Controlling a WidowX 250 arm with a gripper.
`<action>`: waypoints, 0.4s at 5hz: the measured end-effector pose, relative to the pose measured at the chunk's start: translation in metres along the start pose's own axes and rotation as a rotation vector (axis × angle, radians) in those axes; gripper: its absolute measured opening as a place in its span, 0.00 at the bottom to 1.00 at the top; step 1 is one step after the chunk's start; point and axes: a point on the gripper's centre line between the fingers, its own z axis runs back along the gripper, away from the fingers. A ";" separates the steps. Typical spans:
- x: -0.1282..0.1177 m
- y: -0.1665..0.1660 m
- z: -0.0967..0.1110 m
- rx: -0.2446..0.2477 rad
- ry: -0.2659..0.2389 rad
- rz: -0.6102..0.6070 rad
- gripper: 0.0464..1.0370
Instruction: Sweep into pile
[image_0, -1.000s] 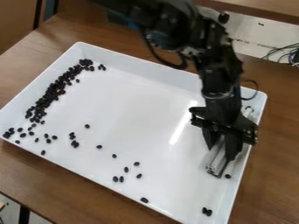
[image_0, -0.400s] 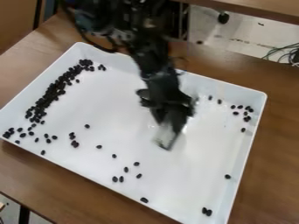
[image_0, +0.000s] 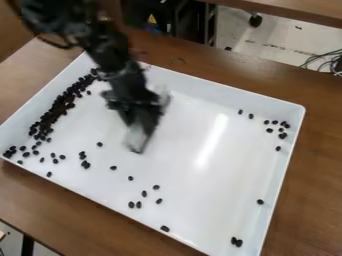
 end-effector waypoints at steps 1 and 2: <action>-0.011 0.037 0.010 0.033 -0.018 0.031 0.31; -0.021 0.065 0.022 0.070 -0.021 0.021 0.31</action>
